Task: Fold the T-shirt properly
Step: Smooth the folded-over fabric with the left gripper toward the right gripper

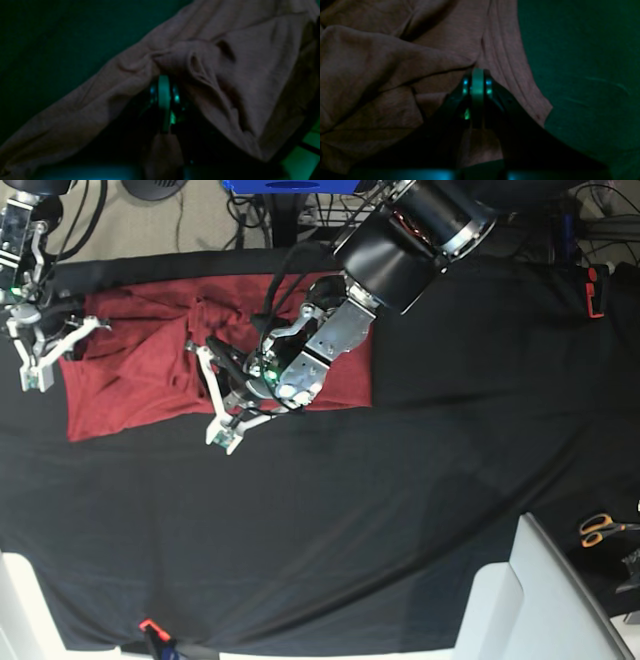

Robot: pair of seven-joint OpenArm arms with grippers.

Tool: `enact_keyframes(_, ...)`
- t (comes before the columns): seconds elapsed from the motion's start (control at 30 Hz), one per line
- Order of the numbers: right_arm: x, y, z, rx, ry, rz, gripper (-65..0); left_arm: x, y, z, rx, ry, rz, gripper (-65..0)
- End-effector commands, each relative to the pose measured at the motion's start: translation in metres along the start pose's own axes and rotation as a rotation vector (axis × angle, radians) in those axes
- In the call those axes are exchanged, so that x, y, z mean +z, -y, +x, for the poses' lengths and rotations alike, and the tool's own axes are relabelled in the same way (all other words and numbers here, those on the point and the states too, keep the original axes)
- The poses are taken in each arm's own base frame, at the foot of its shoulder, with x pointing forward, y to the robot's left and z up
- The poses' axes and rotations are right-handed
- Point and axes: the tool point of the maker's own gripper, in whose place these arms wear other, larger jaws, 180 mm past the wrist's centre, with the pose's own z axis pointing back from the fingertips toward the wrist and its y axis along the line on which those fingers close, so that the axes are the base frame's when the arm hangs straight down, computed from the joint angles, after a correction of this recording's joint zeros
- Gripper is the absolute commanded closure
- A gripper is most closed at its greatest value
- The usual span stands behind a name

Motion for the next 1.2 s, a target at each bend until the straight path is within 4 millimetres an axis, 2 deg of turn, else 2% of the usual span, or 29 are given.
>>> enact_keyframes(0.0,0.003,0.006,0.016,0.01,0.046,-0.007,-1.5,0.002,0.007,0.023,-0.01,0.058,-0.014,0.0)
enact_keyframes(0.13,0.003,0.006,0.016,0.01,0.046,-0.007,-1.5,0.003,0.005,0.029,-0.011,0.078,-0.01,0.0)
enact_keyframes(0.27,0.003,0.005,0.015,0.012,0.044,-0.005,-1.5,0.006,0.001,0.043,-0.023,0.1,-0.003,0.0)
enact_keyframes(0.4,0.002,0.005,0.016,0.014,0.045,-0.005,-1.5,0.022,0.015,0.068,-0.035,0.182,-0.032,0.0)
enact_keyframes(0.57,0.004,0.013,0.018,0.029,0.044,-0.017,-1.5,0.042,0.03,0.061,-0.006,0.144,-0.031,0.0)
enact_keyframes(0.8,0.004,0.015,0.019,0.028,0.047,-0.021,-1.5,0.059,0.028,0.031,-0.015,0.081,-0.032,0.0)
enact_keyframes(1.03,0.003,0.014,0.024,0.026,0.054,-0.019,-1.5,0.057,0.033,-0.006,-0.075,0.011,-0.04,0.0)
enact_keyframes(1.17,0.003,0.014,0.024,0.024,0.055,-0.019,-1.5,0.055,0.036,-0.011,-0.075,-0.002,-0.047,0.0)
